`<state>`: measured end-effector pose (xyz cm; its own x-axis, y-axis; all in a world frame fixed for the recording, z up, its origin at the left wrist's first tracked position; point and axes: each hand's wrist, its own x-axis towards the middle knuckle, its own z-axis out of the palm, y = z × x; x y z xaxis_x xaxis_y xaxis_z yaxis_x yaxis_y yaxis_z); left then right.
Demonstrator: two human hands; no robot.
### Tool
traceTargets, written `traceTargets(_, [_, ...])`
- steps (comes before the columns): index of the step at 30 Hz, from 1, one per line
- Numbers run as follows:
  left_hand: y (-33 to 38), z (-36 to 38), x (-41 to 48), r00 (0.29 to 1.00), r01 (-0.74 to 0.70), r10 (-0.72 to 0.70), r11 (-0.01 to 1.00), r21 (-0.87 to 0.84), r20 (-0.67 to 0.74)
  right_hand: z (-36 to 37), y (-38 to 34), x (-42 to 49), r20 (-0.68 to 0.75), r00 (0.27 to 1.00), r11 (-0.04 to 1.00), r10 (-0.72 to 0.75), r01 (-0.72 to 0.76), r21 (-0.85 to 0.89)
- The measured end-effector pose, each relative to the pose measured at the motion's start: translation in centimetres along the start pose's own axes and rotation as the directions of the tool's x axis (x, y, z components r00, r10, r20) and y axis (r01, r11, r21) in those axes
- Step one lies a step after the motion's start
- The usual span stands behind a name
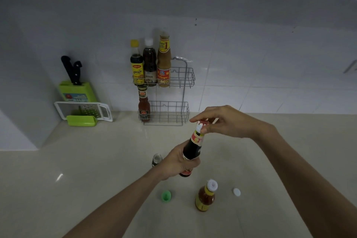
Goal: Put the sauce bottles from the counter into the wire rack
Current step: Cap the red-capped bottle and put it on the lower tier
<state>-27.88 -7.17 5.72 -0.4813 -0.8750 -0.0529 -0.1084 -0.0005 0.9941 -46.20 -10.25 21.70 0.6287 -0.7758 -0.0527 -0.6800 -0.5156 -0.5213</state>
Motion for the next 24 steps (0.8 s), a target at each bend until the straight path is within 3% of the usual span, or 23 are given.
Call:
traceTargets(3, [-0.5,0.3,-0.1,0.999,-0.003,0.002,1.000,-0.005,-0.040,0.4,-0.4,0.1,-0.058,0.997,0.996,0.059,-0.062,-0.060])
traceTargets(8, [-0.1,0.1,0.1,1.000,-0.019,0.019,1.000,0.006,-0.016,1.3,-0.9,0.1,-0.153,0.988,0.930,0.028,-0.082,-0.358])
traceTargets(12, [0.0,-0.3,0.2,0.999,-0.020,0.019,1.000,-0.012,-0.042,0.7,-1.6,-0.2,-0.109,0.992,0.966,0.063,-0.088,-0.242])
traceTargets(15, [0.1,-0.3,0.1,0.999,-0.013,0.012,1.000,-0.008,-0.052,0.8,-1.8,-0.3,-0.117,0.993,0.979,-0.013,-0.011,-0.201])
traceTargets(21, [0.3,0.1,-0.1,0.998,-0.023,0.022,1.000,-0.021,-0.054,0.9,-1.9,0.4,-0.149,0.988,0.981,0.034,-0.062,-0.185])
traceTargets(24, [0.3,0.1,-0.4,0.999,-0.007,0.007,1.000,-0.011,-0.039,0.3,-1.4,0.3,-0.109,0.993,0.996,0.044,-0.051,-0.067])
